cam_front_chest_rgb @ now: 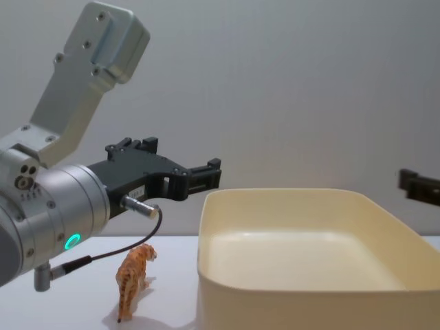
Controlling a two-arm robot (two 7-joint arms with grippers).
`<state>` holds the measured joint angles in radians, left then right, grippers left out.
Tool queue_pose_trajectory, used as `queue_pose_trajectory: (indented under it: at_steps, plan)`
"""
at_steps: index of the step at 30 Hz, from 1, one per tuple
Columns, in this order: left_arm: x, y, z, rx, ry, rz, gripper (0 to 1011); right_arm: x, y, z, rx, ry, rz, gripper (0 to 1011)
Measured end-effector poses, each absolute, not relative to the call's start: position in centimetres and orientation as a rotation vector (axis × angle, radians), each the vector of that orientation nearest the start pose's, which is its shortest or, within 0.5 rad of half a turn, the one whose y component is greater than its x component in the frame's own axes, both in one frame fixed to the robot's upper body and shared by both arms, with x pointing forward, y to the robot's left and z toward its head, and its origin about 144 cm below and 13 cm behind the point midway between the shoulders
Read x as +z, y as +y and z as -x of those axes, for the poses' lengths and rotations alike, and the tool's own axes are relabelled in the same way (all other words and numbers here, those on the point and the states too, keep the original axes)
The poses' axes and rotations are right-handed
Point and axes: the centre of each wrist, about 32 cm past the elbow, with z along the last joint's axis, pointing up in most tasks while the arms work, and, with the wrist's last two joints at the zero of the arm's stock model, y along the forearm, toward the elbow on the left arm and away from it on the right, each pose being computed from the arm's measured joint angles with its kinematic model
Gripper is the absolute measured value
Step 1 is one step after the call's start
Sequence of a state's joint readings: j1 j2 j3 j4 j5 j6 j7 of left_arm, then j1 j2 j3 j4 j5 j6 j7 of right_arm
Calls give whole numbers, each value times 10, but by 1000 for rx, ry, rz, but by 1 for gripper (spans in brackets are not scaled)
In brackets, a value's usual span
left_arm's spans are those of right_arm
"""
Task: Pick up the toy alternately with two hands and place it into the central storage box.
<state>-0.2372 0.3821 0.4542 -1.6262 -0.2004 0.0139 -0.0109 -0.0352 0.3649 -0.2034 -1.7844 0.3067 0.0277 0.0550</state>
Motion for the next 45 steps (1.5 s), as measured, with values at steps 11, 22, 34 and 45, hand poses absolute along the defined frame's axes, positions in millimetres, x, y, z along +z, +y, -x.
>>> queue_pose_trajectory:
  at_steps: [11, 22, 34, 45]
  plan:
    - [1204, 198, -492, 1124, -268, -61, 1001, 1196, -280, -420, -1338, -79, -20, 1001]
    - [1204, 198, -492, 1124, -268, -61, 1001, 1191, -297, -401, -1382, -12, 36, 1001]
    - [1204, 198, -492, 1124, -268, -61, 1001, 1176, -299, -402, -1418, 91, 132, 1001]
    - [1204, 198, -492, 1124, -268, -61, 1001, 1164, -292, -419, -1420, 123, 184, 1001]
